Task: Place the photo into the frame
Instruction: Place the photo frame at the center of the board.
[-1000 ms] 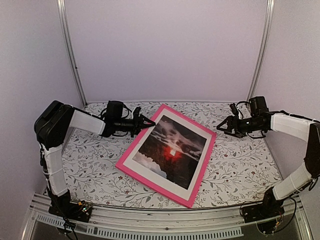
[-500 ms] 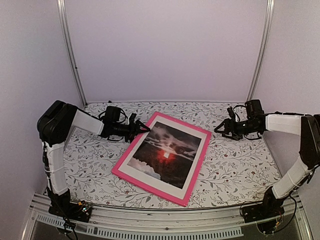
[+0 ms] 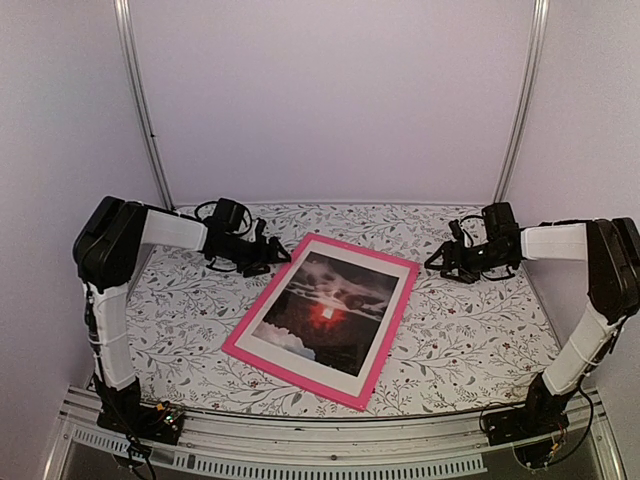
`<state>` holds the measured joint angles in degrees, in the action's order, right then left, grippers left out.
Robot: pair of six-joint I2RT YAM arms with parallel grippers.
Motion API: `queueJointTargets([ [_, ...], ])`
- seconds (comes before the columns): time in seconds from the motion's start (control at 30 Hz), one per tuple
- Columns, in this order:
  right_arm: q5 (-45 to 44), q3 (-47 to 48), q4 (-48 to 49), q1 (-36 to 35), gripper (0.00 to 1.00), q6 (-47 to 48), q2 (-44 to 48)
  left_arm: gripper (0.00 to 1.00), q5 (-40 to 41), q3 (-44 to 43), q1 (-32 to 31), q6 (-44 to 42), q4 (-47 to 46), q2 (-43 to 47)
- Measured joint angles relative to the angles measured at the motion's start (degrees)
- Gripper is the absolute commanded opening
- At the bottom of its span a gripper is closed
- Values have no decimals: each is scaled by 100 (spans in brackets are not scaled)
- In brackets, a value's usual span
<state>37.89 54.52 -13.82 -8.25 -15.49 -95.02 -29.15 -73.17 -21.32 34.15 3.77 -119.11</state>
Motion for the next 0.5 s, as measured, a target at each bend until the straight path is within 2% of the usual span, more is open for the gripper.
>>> queueJointTargets([
  [0.13, -107, 164, 20, -39, 76, 2, -170, 86, 603, -39, 2, -269, 393, 153],
  [0.23, -223, 389, 33, -55, 77, 2, -365, 87, 1196, 177, -48, -420, 592, 592],
  [0.5, -654, 1443, 28, -87, 87, 59, -1185, 87, 2415, 1421, -699, -496, 859, 2844],
])
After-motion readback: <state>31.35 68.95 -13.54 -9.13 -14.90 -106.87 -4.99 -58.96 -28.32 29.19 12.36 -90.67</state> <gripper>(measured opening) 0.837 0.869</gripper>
